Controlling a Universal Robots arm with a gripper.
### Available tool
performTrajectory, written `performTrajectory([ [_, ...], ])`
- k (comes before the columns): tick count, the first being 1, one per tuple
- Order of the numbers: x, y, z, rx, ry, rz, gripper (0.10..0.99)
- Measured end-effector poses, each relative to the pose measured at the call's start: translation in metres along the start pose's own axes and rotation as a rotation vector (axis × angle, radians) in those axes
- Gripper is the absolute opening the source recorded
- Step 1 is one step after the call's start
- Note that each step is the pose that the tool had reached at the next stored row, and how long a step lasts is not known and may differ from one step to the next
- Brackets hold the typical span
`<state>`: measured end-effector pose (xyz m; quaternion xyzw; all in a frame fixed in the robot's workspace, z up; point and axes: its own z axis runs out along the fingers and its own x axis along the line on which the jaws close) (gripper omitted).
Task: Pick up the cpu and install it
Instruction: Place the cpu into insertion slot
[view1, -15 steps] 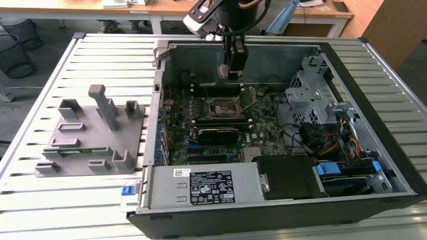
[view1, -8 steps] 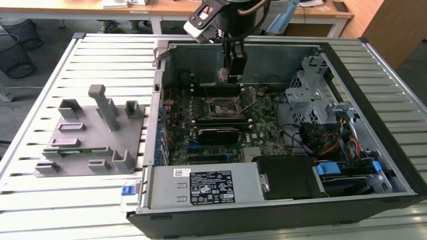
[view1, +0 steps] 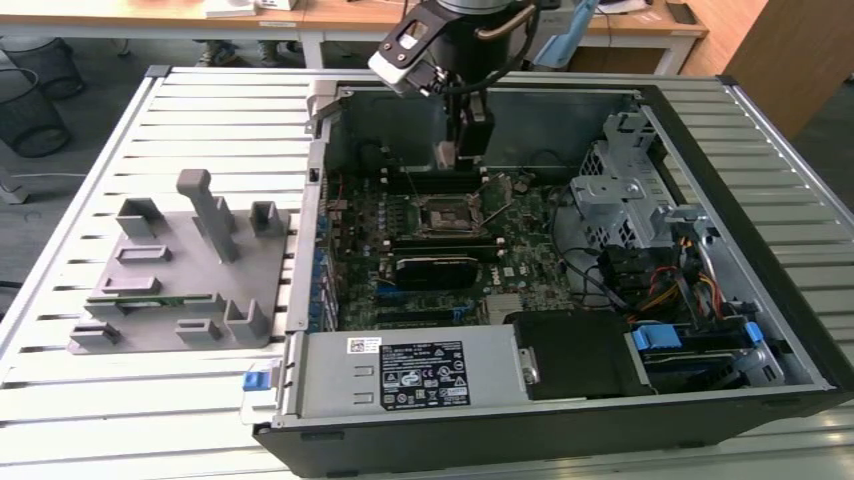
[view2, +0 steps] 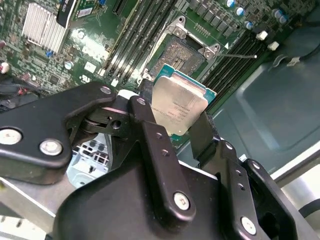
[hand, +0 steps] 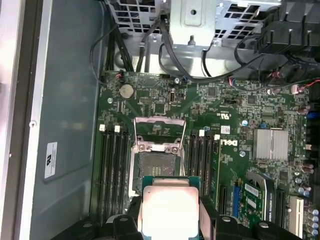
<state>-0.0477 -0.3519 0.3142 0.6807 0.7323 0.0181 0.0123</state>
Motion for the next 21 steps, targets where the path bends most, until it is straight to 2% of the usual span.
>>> performTrajectory([
  [2, 0.0, 0.0, 0.0013, 0.0, 0.0014, -0.031, 0.537],
  [4, 0.0, 0.0, 0.0022, 0.0, 0.0018, -0.04, 0.537],
  [21, -0.0001, -0.0003, 0.0109, 0.0, 0.0018, -0.041, 0.537],
])
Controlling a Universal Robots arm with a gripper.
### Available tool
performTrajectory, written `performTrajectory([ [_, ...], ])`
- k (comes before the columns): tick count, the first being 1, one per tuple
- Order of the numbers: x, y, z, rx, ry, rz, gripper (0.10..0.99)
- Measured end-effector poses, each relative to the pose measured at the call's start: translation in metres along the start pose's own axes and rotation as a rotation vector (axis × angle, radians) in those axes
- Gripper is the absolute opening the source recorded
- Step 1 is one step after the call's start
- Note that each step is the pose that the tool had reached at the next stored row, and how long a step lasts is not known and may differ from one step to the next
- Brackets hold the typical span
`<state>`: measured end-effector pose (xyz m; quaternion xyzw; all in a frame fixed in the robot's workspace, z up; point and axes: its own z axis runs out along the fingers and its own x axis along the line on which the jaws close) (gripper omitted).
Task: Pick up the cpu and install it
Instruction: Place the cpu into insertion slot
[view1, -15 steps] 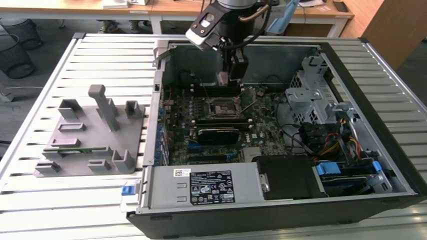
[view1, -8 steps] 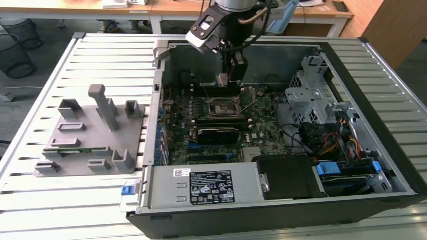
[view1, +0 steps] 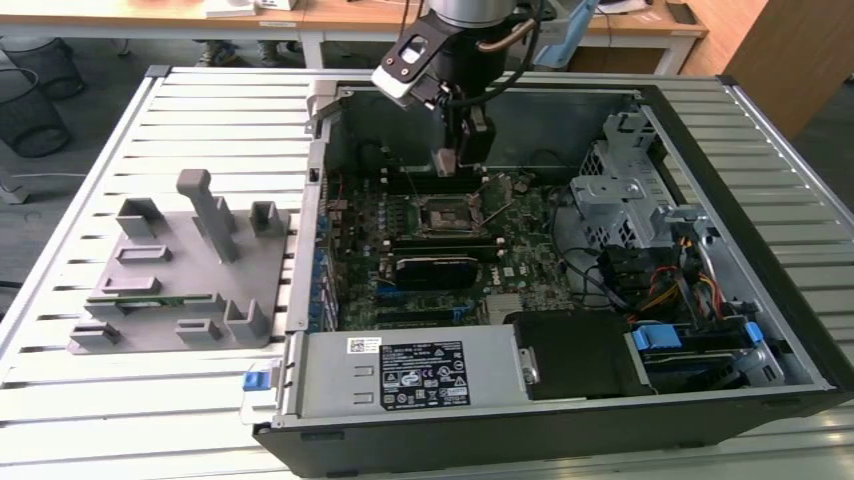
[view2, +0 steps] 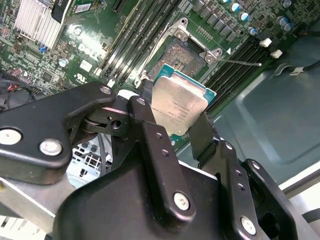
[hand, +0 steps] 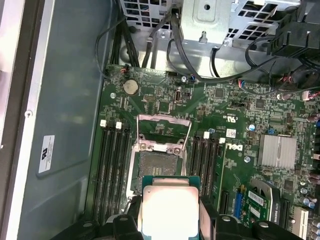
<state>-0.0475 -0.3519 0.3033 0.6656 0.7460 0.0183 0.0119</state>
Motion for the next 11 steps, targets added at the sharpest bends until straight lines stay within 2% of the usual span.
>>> performTrajectory([
  [7, 0.0, -0.0001, 0.0033, 0.0, -0.0002, 0.0, 0.537],
  [11, 0.0, -0.0003, 0.0085, 0.0, -0.0004, 0.0, 0.537],
])
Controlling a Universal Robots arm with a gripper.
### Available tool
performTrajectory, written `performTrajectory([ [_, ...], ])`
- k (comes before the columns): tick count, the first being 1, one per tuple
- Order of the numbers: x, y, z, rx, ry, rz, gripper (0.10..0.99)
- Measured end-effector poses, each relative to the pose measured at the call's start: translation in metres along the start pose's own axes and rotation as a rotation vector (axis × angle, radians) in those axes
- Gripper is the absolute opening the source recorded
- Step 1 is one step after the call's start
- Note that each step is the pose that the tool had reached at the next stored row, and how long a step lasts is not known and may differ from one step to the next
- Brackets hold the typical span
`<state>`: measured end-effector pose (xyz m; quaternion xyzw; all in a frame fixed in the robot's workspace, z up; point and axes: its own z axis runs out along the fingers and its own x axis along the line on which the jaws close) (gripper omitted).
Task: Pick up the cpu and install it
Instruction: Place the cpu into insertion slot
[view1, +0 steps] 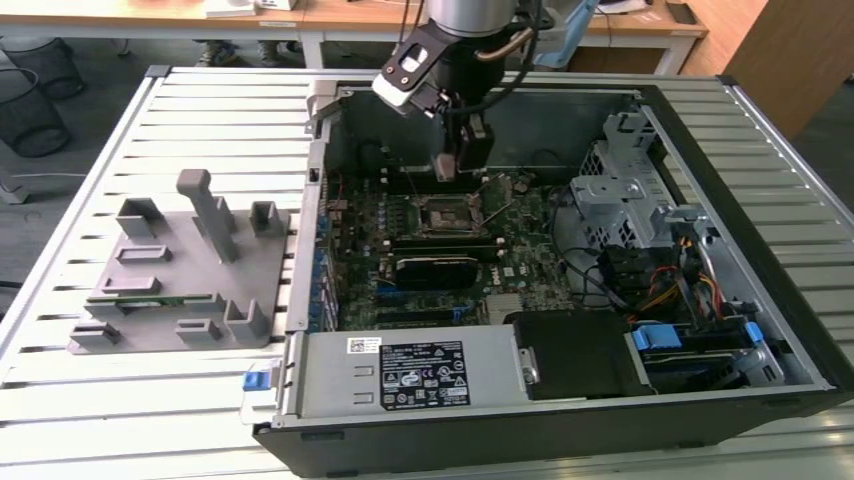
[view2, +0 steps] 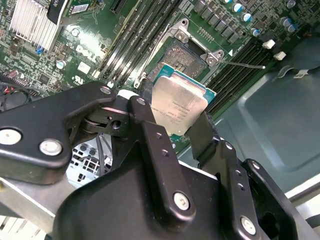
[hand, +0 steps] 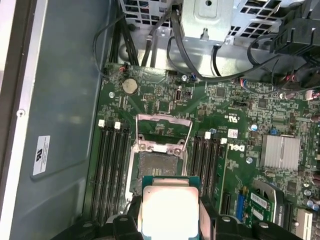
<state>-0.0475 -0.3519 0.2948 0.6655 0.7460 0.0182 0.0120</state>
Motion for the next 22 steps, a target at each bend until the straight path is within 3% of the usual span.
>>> performTrajectory([
  [7, 0.0002, 0.0012, 0.0089, 0.0, -0.0013, 0.029, 0.537],
  [10, 0.0003, 0.0012, 0.0109, 0.0, -0.0029, 0.066, 0.537],
  [17, 0.0011, 0.0012, 0.014, 0.0, -0.0031, 0.072, 0.537],
  [19, 0.0012, 0.0011, 0.0165, -0.001, -0.0047, 0.107, 0.537],
  [22, 0.002, 0.0013, 0.0193, -0.001, -0.0049, 0.116, 0.537],
])
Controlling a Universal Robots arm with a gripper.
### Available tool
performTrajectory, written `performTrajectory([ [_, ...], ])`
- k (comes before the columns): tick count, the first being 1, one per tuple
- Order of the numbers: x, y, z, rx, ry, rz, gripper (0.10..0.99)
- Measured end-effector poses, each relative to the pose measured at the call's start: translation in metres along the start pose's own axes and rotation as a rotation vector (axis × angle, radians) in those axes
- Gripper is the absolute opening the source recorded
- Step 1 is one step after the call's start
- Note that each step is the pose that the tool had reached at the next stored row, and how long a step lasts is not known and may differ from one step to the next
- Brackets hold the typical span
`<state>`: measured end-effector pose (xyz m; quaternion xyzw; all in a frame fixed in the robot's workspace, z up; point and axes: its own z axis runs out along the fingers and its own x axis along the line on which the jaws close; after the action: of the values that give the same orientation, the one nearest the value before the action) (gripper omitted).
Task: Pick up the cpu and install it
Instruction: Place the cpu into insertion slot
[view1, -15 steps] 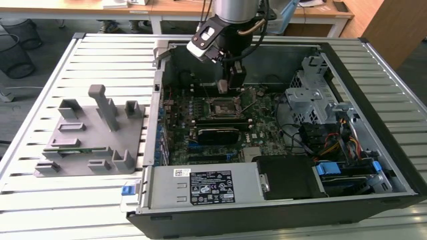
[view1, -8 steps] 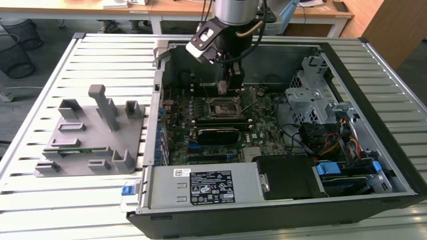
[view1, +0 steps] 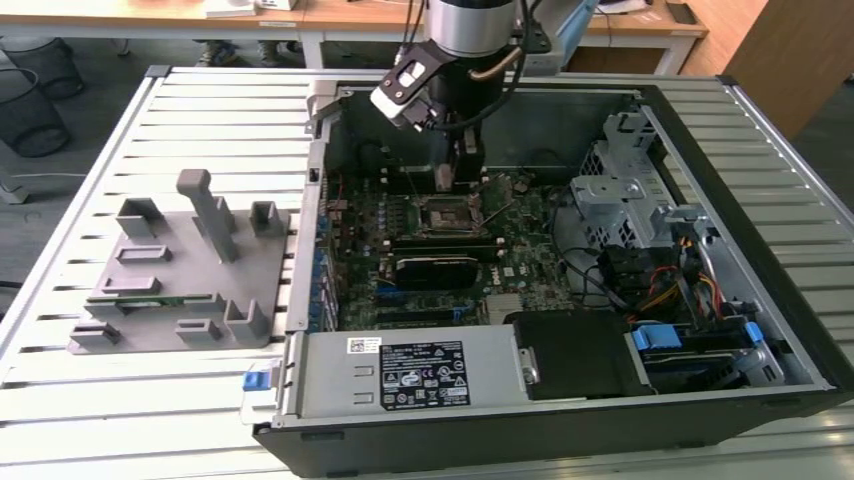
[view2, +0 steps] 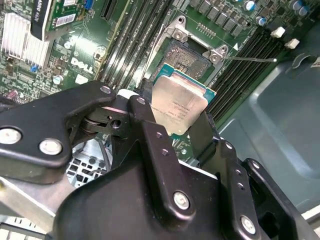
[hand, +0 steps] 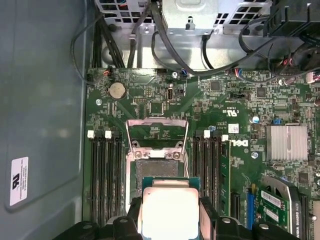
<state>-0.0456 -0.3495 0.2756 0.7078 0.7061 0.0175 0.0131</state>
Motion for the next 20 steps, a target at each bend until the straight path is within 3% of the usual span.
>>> performTrajectory([
  [20, 0.0003, -0.0004, 0.0112, 0.0, 0.0, 0.0, 0.537],
])
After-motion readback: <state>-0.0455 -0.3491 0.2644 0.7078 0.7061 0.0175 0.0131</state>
